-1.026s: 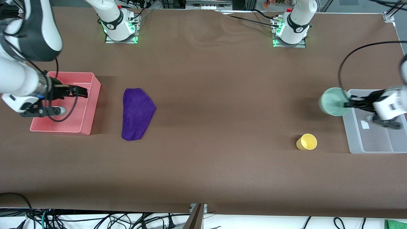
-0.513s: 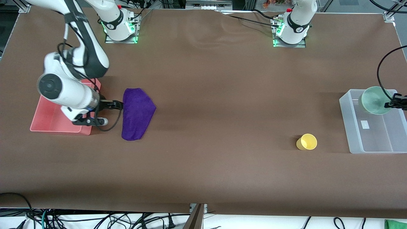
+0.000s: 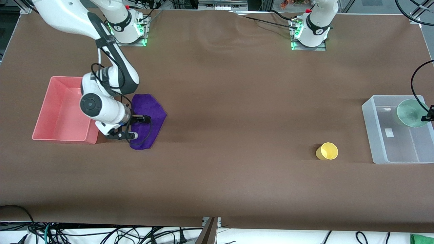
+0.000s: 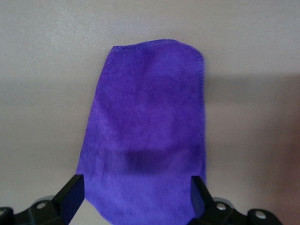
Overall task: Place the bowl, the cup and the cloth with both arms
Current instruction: 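Grasp the purple cloth with the right gripper while the left lowers the bowl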
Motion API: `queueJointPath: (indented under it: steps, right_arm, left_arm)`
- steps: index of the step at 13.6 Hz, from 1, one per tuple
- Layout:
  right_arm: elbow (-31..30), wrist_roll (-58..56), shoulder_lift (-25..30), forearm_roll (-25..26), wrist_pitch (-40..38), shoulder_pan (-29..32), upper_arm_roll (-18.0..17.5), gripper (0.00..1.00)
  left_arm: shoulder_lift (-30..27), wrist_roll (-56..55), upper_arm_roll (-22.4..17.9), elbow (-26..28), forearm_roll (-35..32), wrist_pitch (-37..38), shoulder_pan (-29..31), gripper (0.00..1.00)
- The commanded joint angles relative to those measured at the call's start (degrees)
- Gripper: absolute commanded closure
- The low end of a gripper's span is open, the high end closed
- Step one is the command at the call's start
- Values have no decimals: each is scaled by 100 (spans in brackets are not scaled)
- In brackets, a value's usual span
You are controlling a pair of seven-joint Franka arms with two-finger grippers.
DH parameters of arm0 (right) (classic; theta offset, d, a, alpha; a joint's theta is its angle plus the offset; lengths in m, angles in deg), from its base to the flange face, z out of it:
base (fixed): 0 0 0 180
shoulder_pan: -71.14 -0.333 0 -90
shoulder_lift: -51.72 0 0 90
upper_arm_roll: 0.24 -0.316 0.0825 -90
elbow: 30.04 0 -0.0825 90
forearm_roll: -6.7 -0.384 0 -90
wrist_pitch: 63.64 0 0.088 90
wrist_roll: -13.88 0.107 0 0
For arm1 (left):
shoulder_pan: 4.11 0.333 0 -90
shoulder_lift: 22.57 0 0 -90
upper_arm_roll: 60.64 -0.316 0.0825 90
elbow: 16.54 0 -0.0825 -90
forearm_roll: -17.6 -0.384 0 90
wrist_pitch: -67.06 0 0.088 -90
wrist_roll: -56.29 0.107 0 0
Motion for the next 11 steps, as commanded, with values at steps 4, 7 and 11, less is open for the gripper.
queueJointPath:
  steps: [4,7,11]
  right_arm:
    - [-191,138,-334,232,719,-155,13,0]
    - [-313,138,-413,514,894,-155,22,1]
    - [-420,129,-431,567,1027,-155,22,63]
  left_arm:
    - [248,118,47,-151,-148,-255,41,100]
    - [275,57,47,-168,-157,-265,23,100]
    - [266,-74,64,-194,-157,-256,-30,100]
